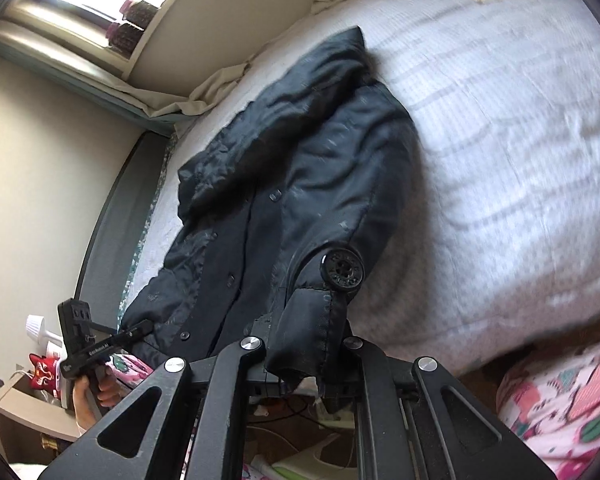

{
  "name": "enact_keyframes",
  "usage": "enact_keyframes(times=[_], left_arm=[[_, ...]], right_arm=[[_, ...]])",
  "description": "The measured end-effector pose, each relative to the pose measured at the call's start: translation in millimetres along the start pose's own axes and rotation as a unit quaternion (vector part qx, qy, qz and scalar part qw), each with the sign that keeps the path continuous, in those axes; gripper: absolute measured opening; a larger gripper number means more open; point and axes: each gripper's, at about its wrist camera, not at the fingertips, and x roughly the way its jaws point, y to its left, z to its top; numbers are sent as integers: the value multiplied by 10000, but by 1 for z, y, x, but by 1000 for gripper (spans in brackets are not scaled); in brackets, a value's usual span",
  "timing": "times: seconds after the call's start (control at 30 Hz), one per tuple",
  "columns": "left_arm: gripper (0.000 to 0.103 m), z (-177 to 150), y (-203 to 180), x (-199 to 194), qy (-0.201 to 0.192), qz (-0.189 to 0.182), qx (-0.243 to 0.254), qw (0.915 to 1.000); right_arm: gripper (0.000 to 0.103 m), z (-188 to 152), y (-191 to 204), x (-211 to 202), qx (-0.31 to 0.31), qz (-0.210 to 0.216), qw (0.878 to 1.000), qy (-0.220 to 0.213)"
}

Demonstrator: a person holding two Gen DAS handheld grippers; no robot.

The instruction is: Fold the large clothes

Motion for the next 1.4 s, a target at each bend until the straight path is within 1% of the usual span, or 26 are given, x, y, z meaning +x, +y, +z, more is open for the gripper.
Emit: enact_keyframes(times=[0.07,0.17,0.4,0.6,0.7,0.83,0.93,1.07,1.13,1.23,1.3,1.33,1.4], left_arm=[[21,15,-3,-3,-87,-100,-13,9999],[21,40,-5,-7,-195,-158,-13,9997],[21,104,-10,-10,-479,-356,-158,9981],[21,164,-16,-14,-828,-517,-252,9949],[21,196,-17,-6,-952,-534,-381,9933],[21,227,-16,14,-1040,-495,-470,9922],[21,246,-7,37,-990,-375,-503,9931],[21,261,11,68,-907,-281,-640,9934],[22,264,21,81,-861,-225,-696,9936],[24,263,32,99,-657,-80,-817,9945],[28,263,40,107,-527,-94,-987,9937],[28,264,45,110,-476,-132,-1055,9932],[31,265,52,114,-427,-192,-1188,9918]], right_arm=[[6,14,12,-1,-159,0,9998,-100],[6,34,28,-2,-380,24,9989,-258],[5,98,62,3,-712,88,9951,-676],[5,153,77,14,-715,171,9924,-982],[5,183,81,21,-702,161,9910,-1127],[5,221,81,42,-634,120,9905,-1216],[5,242,78,67,-628,-32,9913,-1153],[5,259,68,103,-599,-220,9928,-1011],[6,265,62,122,-556,-277,9940,-900],[7,265,52,146,-489,-349,9958,-686],[9,264,46,159,-429,-471,9967,-498],[10,265,43,162,-396,-486,9970,-446],[20,268,37,169,-292,-454,9979,-364]])
